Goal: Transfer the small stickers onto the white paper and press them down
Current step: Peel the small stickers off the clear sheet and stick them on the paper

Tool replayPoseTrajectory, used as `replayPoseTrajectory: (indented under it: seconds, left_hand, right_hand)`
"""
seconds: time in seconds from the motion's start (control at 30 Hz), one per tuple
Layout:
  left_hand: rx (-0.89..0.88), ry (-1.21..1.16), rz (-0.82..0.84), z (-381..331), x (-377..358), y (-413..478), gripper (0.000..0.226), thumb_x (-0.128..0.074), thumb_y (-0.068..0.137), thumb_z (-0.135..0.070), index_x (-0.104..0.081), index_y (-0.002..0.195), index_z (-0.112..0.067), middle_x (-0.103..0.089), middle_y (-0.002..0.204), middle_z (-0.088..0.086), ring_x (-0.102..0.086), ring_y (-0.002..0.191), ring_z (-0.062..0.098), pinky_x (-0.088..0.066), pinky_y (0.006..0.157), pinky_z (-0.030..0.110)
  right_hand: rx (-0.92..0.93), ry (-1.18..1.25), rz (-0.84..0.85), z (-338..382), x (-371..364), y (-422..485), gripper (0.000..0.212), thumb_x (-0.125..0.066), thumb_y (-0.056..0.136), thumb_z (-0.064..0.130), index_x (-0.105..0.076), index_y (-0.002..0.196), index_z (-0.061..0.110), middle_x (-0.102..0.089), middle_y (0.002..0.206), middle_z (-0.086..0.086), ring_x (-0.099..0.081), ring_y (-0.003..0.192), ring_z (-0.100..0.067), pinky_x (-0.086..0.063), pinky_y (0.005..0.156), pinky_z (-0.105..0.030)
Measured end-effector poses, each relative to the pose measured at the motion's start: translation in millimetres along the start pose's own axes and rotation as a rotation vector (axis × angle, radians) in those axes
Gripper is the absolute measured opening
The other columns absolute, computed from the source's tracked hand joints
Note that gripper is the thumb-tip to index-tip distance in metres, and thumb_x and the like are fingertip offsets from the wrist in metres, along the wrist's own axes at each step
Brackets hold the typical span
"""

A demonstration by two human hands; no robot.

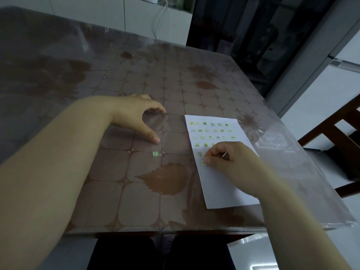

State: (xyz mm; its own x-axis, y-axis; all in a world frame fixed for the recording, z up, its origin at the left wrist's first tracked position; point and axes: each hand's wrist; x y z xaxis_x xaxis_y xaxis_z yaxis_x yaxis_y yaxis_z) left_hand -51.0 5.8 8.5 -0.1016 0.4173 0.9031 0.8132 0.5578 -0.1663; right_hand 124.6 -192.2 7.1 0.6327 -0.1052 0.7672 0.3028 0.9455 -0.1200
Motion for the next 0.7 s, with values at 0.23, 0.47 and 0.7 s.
replayPoseTrajectory:
  seconds: [0.23,0.47,0.7]
  left_hand:
    - [-0.008,0.013,-0.008,1,-1,2,0.083,-0.073,0.053,-0.058,-0.039,0.126,-0.040,-0.039,0.129,-0.008,-0.035,0.120,0.012,-0.026,0.100,0.023]
    - [-0.007,0.011,-0.004,1,0,2,0.084,-0.072,0.050,-0.060,-0.040,0.125,-0.041,-0.039,0.128,-0.009,-0.035,0.120,0.011,-0.028,0.101,0.024]
    - [-0.018,0.028,-0.005,2,1,2,0.081,-0.073,0.054,-0.059,-0.039,0.125,-0.041,-0.038,0.129,-0.008,-0.034,0.120,0.013,-0.029,0.103,0.028]
  right_hand:
    - [-0.018,-0.019,0.005,2,-5,1,0.014,-0.064,0.084,0.022,-0.066,0.071,0.022,-0.053,0.064,0.009,-0.044,0.057,-0.006,-0.034,0.055,-0.019]
    - [-0.158,-0.099,0.111,13,12,18,0.032,-0.078,0.070,0.030,-0.047,0.076,0.023,-0.042,0.073,0.007,-0.040,0.062,-0.011,-0.031,0.051,-0.022]
    - [-0.002,-0.362,0.152,36,11,24,0.027,-0.068,0.078,0.030,-0.050,0.070,0.011,-0.048,0.068,0.002,-0.045,0.058,-0.014,-0.035,0.054,-0.025]
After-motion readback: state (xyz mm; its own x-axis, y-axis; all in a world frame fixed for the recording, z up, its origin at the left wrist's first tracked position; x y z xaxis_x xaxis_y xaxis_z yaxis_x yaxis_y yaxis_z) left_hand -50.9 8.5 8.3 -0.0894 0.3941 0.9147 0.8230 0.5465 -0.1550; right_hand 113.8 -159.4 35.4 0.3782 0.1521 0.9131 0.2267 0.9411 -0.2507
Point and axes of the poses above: each hand's wrist, its own y-axis towards the middle knuckle, its own x-axis out of the back of the hand, z = x × y
